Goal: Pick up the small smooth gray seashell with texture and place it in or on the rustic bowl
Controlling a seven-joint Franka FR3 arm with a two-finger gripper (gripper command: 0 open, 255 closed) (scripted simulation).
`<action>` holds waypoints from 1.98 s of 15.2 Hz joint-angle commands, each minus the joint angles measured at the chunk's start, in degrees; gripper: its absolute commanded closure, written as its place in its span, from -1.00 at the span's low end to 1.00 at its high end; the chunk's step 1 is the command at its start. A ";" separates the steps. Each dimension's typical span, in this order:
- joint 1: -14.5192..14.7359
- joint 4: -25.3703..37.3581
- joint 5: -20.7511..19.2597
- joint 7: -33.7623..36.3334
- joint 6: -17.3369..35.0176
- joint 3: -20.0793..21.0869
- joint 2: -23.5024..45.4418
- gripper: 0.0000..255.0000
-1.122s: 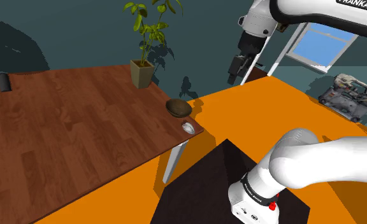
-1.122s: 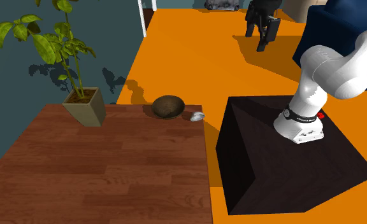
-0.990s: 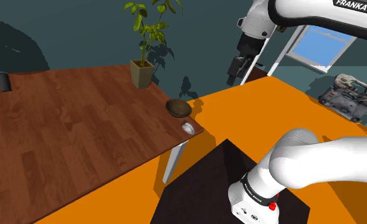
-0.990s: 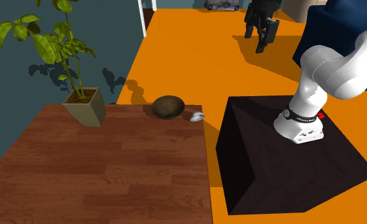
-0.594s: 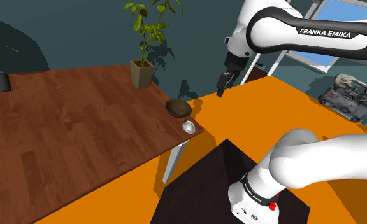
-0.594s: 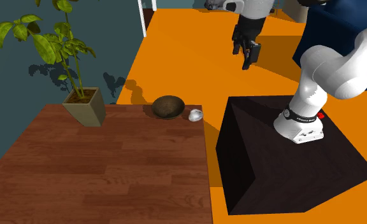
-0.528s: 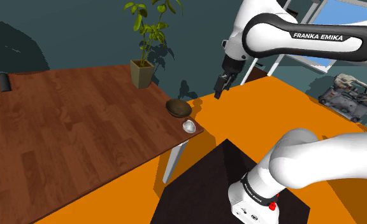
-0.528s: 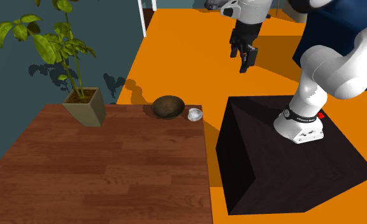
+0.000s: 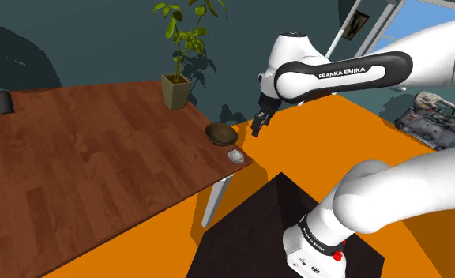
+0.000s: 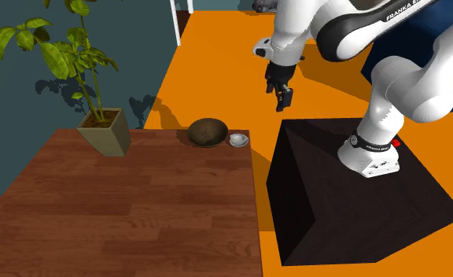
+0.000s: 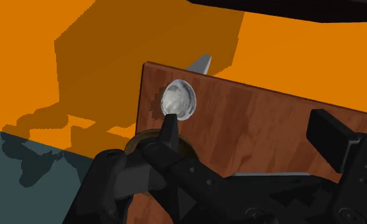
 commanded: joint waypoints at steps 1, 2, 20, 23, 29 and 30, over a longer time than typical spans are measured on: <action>-0.30 -1.50 -1.10 0.06 5.32 -0.38 3.48 -1.00; -0.50 -1.74 -1.68 0.05 7.77 -0.59 5.58 -1.00; -3.09 7.40 -15.34 6.00 40.12 -4.18 45.44 -1.00; -2.87 8.16 -16.41 6.93 42.27 -4.99 48.28 -1.00; -2.60 8.91 -17.21 7.67 44.08 -5.74 50.75 -1.00; -2.60 8.91 -17.21 7.67 44.07 -5.74 50.75 -1.00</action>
